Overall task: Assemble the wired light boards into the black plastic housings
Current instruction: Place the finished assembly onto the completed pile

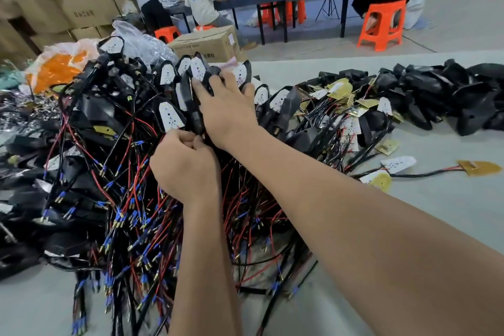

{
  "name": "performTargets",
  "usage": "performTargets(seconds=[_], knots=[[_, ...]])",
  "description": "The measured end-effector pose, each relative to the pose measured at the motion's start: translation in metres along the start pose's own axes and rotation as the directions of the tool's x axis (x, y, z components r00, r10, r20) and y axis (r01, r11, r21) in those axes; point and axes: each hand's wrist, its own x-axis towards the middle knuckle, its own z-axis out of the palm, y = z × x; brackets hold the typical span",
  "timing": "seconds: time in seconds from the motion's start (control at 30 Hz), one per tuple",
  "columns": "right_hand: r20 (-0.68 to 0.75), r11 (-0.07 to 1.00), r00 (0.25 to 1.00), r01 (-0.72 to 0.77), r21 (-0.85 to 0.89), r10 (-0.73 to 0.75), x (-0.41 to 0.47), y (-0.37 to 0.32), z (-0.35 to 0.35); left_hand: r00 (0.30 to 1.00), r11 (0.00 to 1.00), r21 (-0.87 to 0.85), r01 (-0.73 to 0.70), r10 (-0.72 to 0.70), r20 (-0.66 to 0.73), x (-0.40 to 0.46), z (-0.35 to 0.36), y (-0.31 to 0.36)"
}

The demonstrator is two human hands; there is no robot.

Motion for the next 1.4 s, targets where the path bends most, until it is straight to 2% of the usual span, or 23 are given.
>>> performTargets(seconds=[0.1,0.17,0.23,0.3,0.37,0.4,0.47,0.53,0.57,0.6,0.7,0.83,0.9,0.97,1.03,1.17,1.27,1.3,1.4], knots=[[0.001,0.996,0.999,0.040,0.085,-0.040,-0.003,0.003,-0.010,1.000,0.999,0.036,-0.021,0.021,0.004,0.000,0.001,0.003],[-0.124,0.978,0.990,0.085,0.190,-0.062,-0.015,0.011,-0.015,0.998,0.993,0.105,-0.050,0.053,-0.029,-0.008,0.001,0.009],[-0.290,0.921,0.956,0.147,0.361,-0.039,-0.034,0.026,-0.019,0.990,0.992,0.088,-0.088,0.096,-0.100,-0.021,0.004,0.021],[-0.441,0.852,0.891,0.146,0.504,0.109,-0.057,0.047,-0.022,0.973,0.979,-0.069,-0.190,0.178,-0.149,-0.038,0.010,0.037],[-0.477,0.825,0.811,-0.011,0.565,0.338,-0.081,0.074,-0.021,0.949,0.929,-0.200,-0.311,0.293,-0.117,-0.057,0.019,0.052],[-0.450,0.800,0.774,-0.119,0.587,0.445,-0.092,0.087,-0.020,0.936,0.905,-0.240,-0.350,0.348,-0.053,-0.065,0.025,0.058],[-0.367,0.731,0.697,-0.333,0.596,0.616,-0.109,0.113,-0.015,0.878,0.882,-0.276,-0.381,0.439,0.189,-0.076,0.039,0.066],[-0.203,0.648,0.663,-0.540,0.537,0.721,-0.121,0.138,-0.007,0.763,0.883,-0.217,-0.417,0.470,0.445,-0.086,0.056,0.068],[-0.090,0.608,0.660,-0.620,0.495,0.746,-0.125,0.147,-0.002,0.718,0.881,-0.154,-0.447,0.456,0.525,-0.091,0.063,0.068],[0.015,0.582,0.660,-0.673,0.455,0.751,-0.129,0.152,0.002,0.705,0.881,-0.090,-0.464,0.429,0.564,-0.094,0.069,0.067],[0.158,0.565,0.665,-0.718,0.407,0.730,-0.131,0.160,0.013,0.766,0.900,-0.019,-0.436,0.382,0.517,-0.100,0.079,0.062],[0.201,0.552,0.671,-0.716,0.428,0.714,-0.127,0.161,0.016,0.819,0.899,-0.003,-0.437,0.399,0.412,-0.098,0.086,0.056],[0.119,0.549,0.675,-0.679,0.488,0.729,-0.135,0.162,0.016,0.836,0.903,0.007,-0.430,0.395,0.382,-0.094,0.090,0.055],[-0.035,0.532,0.612,-0.655,0.538,0.790,-0.147,0.165,0.015,0.859,0.916,0.023,-0.400,0.366,0.357,-0.090,0.093,0.057],[-0.129,0.530,0.549,-0.679,0.507,0.826,-0.159,0.170,0.014,0.865,0.919,0.047,-0.392,0.351,0.357,-0.090,0.097,0.062],[-0.052,0.499,0.543,-0.724,0.477,0.838,-0.159,0.181,0.011,0.849,0.920,0.078,-0.384,0.318,0.422,-0.099,0.101,0.071],[0.027,0.432,0.515,-0.745,0.508,0.857,-0.158,0.191,0.007,0.823,0.930,-0.034,-0.366,0.340,0.455,-0.110,0.098,0.078],[0.064,0.378,0.490,-0.743,0.552,0.870,-0.159,0.196,0.005,0.801,0.928,-0.097,-0.359,0.360,0.478,-0.114,0.097,0.080],[0.225,0.099,0.381,-0.668,0.737,0.897,-0.162,0.213,-0.005,0.680,0.915,-0.231,-0.331,0.401,0.614,-0.124,0.095,0.085]])
